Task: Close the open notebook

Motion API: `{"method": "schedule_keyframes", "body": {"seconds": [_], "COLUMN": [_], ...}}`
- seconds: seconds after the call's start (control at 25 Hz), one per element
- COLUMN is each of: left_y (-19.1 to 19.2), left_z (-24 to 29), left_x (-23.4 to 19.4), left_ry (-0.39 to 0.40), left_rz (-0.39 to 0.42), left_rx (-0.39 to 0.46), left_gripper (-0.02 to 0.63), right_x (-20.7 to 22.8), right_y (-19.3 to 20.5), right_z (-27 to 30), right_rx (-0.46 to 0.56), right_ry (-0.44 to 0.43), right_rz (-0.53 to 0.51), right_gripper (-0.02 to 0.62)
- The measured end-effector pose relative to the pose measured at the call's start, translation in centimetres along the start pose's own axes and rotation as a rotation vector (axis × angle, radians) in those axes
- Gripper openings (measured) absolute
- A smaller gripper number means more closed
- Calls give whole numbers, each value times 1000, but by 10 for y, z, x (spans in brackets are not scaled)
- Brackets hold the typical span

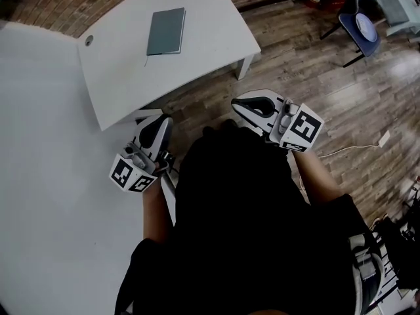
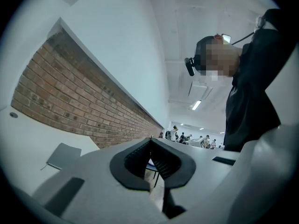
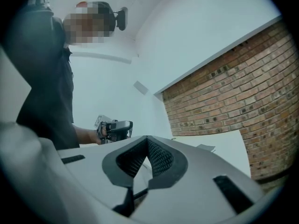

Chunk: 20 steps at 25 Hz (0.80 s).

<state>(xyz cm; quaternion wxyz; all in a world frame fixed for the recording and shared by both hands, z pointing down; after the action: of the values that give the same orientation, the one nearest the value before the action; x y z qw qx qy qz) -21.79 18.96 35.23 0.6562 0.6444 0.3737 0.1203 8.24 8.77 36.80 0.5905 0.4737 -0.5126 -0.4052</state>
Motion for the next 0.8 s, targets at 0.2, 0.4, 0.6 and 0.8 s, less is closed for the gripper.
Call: {"method": "schedule_keyframes", "body": {"seconds": [0.2, 0.4, 0.6, 0.8], "left_y": [6, 9, 15, 17], "left_z": [10, 14, 11, 15], "left_x": [1, -4, -9, -12], "left_ry": [37, 46, 33, 31], "left_rz": [-20, -33, -63, -83], "left_rx": [-10, -27, -23, -29], "left_gripper": [17, 17, 17, 17], "right_x": [0, 7, 15, 19], "right_y": [-3, -9, -11, -11], "right_z": [0, 2, 3, 1], "right_rx": [-8, -16, -23, -38], "right_ry": [-13, -12, -9, -13], "right_rz": [-30, -56, -77, -84], "right_gripper": [-2, -2, -2, -2]}}
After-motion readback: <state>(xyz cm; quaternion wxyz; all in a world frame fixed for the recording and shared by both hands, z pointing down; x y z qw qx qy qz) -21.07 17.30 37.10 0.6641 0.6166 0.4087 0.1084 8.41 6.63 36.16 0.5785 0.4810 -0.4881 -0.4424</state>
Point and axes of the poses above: the fingertips, and each gripper's own axes: z forward along the fingers, x to its right, y out of its underside, the point moved 10 cm from there along -z, backward along the fingers, and after that the axes turned 2 degrees about y, right-handed, at the moved point
